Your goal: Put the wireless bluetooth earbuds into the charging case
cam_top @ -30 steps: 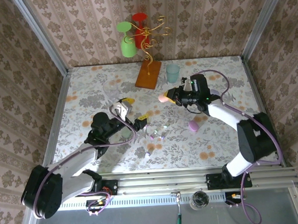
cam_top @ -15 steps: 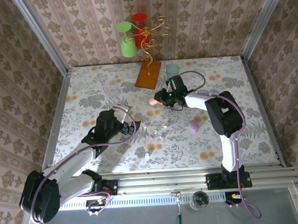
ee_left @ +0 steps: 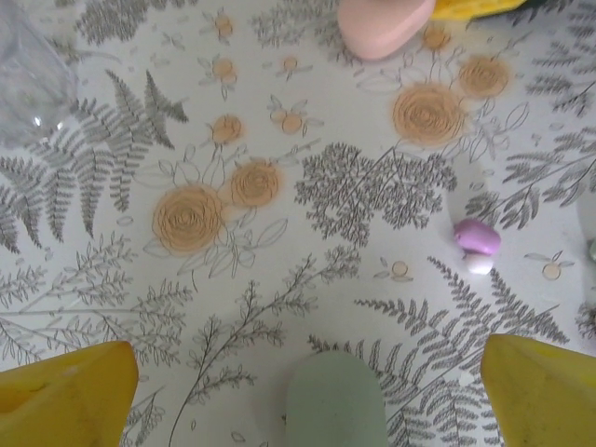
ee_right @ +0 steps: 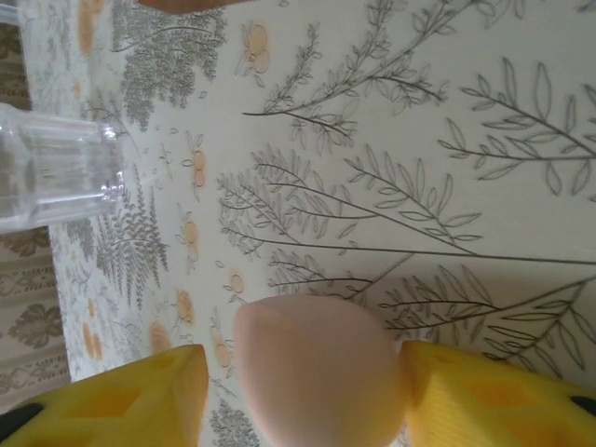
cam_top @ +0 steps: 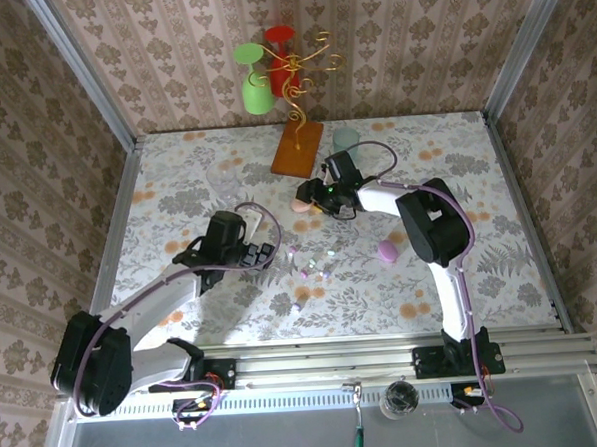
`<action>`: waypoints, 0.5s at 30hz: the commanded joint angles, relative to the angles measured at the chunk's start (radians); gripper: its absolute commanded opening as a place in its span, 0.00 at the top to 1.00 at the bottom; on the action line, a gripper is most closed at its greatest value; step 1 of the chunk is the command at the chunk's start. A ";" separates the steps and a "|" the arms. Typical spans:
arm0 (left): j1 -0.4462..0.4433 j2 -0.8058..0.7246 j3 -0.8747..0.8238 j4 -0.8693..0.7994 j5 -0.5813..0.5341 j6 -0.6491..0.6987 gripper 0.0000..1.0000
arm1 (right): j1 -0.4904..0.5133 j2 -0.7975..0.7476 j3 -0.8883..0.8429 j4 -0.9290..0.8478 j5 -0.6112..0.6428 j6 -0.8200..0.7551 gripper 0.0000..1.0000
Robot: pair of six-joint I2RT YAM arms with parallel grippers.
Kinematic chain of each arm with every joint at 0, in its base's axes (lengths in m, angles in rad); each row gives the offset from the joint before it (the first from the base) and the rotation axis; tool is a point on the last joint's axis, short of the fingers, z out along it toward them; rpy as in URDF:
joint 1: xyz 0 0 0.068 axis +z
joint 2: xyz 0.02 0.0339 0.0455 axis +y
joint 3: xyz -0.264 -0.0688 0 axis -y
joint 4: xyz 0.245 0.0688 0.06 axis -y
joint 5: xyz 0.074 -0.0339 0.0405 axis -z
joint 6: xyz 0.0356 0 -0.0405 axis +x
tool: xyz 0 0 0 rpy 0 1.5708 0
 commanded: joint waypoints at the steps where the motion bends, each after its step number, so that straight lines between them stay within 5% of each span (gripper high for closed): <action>1: 0.009 0.021 0.042 -0.106 -0.011 -0.033 0.08 | -0.017 -0.087 -0.019 -0.102 0.060 -0.076 0.33; 7: -0.010 0.078 0.097 -0.150 -0.020 -0.036 0.14 | -0.028 -0.241 -0.099 -0.189 0.133 -0.176 0.15; 15: -0.030 0.265 0.299 -0.433 -0.064 -0.136 0.12 | -0.036 -0.414 -0.252 -0.202 0.191 -0.215 0.13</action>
